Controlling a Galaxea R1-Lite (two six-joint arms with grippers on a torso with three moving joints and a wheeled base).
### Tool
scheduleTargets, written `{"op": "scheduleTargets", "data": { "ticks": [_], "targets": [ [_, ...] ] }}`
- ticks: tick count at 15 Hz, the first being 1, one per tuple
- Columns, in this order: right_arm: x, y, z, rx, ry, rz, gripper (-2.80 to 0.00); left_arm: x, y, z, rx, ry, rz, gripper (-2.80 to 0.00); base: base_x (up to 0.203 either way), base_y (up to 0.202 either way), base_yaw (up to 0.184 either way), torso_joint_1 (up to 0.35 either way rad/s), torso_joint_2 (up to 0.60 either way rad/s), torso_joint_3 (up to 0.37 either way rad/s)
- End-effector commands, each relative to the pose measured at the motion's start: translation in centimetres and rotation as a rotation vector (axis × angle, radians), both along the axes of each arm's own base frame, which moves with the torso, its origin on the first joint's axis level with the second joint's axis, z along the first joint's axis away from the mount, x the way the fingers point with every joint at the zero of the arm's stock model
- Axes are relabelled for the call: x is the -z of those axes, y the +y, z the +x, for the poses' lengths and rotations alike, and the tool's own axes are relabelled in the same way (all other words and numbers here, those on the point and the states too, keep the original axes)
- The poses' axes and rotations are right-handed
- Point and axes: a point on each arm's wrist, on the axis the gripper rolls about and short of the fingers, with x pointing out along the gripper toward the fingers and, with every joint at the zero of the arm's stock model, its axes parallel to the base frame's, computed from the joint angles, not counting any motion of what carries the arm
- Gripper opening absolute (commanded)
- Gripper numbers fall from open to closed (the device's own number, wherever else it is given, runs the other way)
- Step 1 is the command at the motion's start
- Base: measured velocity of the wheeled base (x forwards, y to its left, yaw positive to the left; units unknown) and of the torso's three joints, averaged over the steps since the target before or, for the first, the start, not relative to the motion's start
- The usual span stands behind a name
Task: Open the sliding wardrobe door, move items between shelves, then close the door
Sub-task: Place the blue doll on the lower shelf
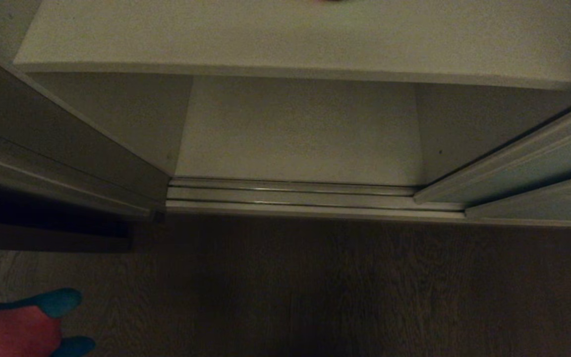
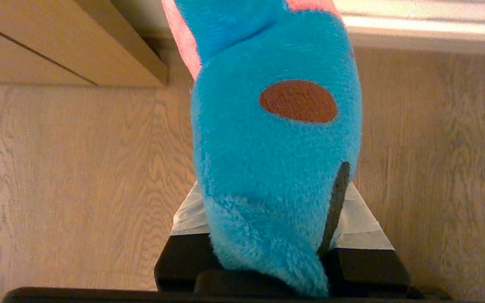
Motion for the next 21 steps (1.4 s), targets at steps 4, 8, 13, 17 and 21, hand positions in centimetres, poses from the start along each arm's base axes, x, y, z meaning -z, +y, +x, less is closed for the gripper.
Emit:
{"op": "scheduleTargets", "data": {
  "ticks": [4,8,13,17,21],
  "targets": [
    [0.0,0.0,0.0,-0.001,-0.002,0.0,-2.8,0.0,0.0,0.0,0.0,0.001,-0.002,-2.8,0.0,0.0,0.0,0.006,0.0,-0.199],
    [0.0,0.0,0.0,-0.001,-0.002,0.0,-2.8,0.0,0.0,0.1,-0.001,-0.005,0.008,-2.8,0.0,0.0,0.0,0.003,0.0,-0.196],
    [0.0,0.0,0.0,-0.001,-0.002,0.0,-2.8,0.0,0.0,0.1,0.014,-0.007,0.042,-2.8,0.0,0.0,0.0,0.002,0.0,-0.068],
    [0.0,0.0,0.0,-0.002,-0.002,0.0,-2.8,-0.7,-0.1,-0.3,0.049,0.004,0.103,-2.8,0.0,0.0,0.0,0.0,0.0,0.0],
    [0.0,0.0,0.0,-0.001,-0.002,0.0,-2.8,-5.7,-0.2,1.3,0.098,0.106,0.099,-2.8,0.0,0.0,0.0,0.0,0.0,0.0]
  ]
}}
